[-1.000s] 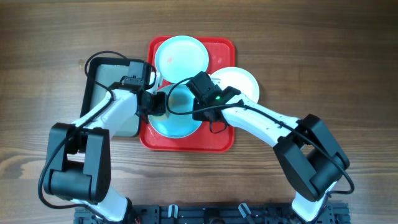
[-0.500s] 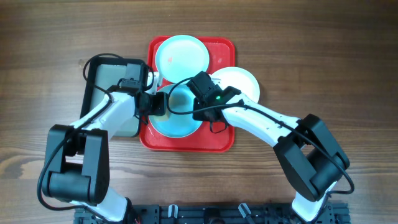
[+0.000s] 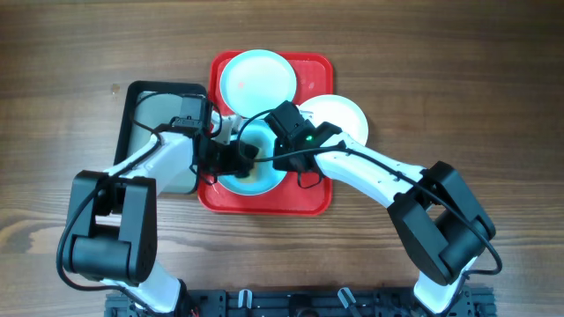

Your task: Clean dirty plates on tray and stack at the side

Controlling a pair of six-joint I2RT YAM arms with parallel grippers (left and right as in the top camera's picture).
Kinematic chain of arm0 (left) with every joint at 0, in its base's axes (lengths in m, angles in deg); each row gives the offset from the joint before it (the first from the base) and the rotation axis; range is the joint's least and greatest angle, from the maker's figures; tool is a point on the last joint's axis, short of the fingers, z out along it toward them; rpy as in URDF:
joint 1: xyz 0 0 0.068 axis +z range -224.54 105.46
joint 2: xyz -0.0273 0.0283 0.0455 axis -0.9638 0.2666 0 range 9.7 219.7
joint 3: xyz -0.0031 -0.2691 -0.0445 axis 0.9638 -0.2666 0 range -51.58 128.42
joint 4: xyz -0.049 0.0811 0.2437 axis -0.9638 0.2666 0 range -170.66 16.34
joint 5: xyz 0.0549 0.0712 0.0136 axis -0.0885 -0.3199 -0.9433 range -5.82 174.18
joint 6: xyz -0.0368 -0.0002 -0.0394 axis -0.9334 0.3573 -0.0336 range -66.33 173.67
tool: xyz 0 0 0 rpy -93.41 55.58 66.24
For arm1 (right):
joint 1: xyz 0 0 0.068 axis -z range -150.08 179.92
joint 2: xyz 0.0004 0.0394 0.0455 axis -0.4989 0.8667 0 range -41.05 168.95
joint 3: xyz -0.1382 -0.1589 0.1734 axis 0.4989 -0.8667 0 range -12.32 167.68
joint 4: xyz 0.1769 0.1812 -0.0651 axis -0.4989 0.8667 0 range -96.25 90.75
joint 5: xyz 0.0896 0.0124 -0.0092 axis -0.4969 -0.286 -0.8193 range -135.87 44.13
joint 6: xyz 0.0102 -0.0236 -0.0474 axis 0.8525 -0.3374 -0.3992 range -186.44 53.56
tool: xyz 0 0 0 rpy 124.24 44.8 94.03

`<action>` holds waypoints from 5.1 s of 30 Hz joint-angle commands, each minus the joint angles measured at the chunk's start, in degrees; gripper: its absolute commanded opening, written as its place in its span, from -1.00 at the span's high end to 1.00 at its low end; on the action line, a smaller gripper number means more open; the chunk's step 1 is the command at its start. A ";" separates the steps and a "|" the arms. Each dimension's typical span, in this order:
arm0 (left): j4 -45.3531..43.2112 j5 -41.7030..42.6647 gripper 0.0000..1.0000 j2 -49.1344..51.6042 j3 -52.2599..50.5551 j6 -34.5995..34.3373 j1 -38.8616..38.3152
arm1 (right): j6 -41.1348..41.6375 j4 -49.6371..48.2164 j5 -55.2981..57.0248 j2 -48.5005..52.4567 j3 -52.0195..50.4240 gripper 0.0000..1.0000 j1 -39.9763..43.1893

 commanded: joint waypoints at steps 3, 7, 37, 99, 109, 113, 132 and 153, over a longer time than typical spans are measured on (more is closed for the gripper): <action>0.44 5.53 0.92 -7.39 1.75 -0.39 2.34 | -0.24 -0.59 -2.45 -1.11 0.33 0.91 -0.24; 0.72 -0.31 0.92 -13.14 2.01 -0.59 4.02 | -0.22 -0.59 -2.45 -1.11 0.33 0.91 -0.24; -0.57 -21.40 0.92 -6.51 0.52 -2.27 0.31 | -0.22 -0.61 -2.47 -0.72 0.33 0.91 -0.24; -4.76 -8.70 0.92 -14.75 1.86 -2.21 3.15 | -1.49 -0.81 -2.67 -0.74 0.33 0.91 -0.24; -4.74 -34.23 0.92 -14.56 1.84 -1.57 11.65 | -1.51 -0.79 -2.69 -0.74 0.33 0.91 -0.24; -5.22 -34.47 0.92 -11.61 1.84 -1.38 13.64 | -1.51 -0.79 -2.67 -0.74 0.33 0.91 -0.24; -10.21 -35.36 -0.43 -2.82 1.84 0.11 14.25 | -1.53 -0.81 -2.67 -0.72 0.33 0.89 -0.24; -14.45 -36.02 0.58 1.95 0.50 0.11 14.25 | -1.55 -0.81 -2.67 -0.72 0.33 0.89 -0.24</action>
